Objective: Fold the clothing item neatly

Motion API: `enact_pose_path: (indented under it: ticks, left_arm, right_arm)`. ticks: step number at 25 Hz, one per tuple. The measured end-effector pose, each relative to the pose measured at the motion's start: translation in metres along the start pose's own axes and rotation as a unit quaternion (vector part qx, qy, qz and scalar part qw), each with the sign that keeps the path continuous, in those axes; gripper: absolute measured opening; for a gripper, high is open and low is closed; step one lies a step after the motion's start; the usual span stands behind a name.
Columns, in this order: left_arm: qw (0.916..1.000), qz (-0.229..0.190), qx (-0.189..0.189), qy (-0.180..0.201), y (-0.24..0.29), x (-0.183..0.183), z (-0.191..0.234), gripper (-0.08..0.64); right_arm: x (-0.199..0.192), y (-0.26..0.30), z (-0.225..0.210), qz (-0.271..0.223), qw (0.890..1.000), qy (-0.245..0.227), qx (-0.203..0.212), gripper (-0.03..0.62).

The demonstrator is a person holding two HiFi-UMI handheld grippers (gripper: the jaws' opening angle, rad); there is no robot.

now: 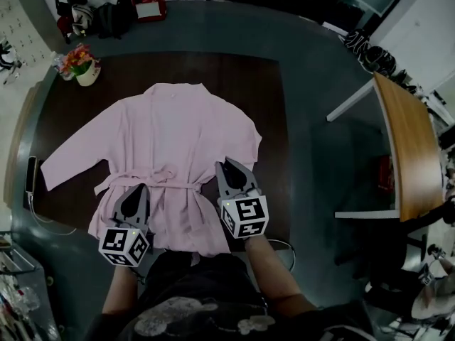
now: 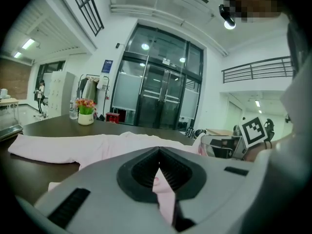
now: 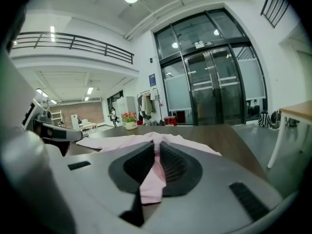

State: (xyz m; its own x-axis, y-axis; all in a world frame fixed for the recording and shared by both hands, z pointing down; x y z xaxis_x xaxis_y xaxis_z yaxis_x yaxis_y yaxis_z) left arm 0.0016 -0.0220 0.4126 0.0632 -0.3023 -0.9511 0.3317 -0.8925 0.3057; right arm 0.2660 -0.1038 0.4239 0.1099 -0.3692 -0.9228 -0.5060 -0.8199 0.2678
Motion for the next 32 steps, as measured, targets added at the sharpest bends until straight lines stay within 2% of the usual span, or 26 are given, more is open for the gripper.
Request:
enact_pose_path:
  ticks: [7,13,17,21,26,30,32]
  left_arm:
    - [0.9998,-0.012,0.010,0.012,-0.006,0.002,0.043,0.010]
    - [0.9993,-0.024,-0.023,0.015,-0.008,0.003,0.112,0.009]
    - [0.9982,-0.025,-0.051,0.019,-0.012,0.001,0.166,0.011]
    - [0.9970,-0.012,-0.071,0.027,-0.018,-0.009,0.211,0.009]
    - [0.9968,0.004,-0.079,0.011,-0.025,-0.024,0.248,0.010]
    - [0.9959,0.015,-0.089,0.009,-0.026,-0.036,0.268,0.009]
    - [0.9953,0.018,-0.095,0.009,-0.025,-0.040,0.275,0.010]
  right_arm:
    - [0.021,0.033,0.035,-0.021,0.999,-0.029,0.006,0.025]
    - [0.038,0.082,0.079,-0.032,0.996,-0.076,-0.031,0.025]
    - [0.037,0.120,0.120,-0.021,0.991,-0.124,-0.049,0.025]
    - [0.012,0.167,0.163,0.021,0.984,-0.172,-0.035,0.025]
    - [-0.033,0.210,0.205,0.093,0.972,-0.216,-0.004,0.025]
    - [-0.069,0.232,0.228,0.150,0.963,-0.222,0.034,0.026]
    - [-0.079,0.233,0.234,0.168,0.963,-0.204,0.045,0.079]
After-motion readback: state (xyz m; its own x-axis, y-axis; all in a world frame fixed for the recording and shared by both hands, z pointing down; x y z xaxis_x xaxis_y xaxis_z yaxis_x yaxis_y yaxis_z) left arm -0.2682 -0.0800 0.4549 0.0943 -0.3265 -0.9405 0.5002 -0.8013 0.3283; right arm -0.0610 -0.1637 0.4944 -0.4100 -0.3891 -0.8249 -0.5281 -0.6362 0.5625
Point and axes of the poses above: the fingertips, and each gripper's own axes: y forward along the fingers, z to its left, x out of its top, the point moved 9 cm from there along -y, backward along the fingers, and after that the axes turned 10 degrees about y, right-handed, at the moved point
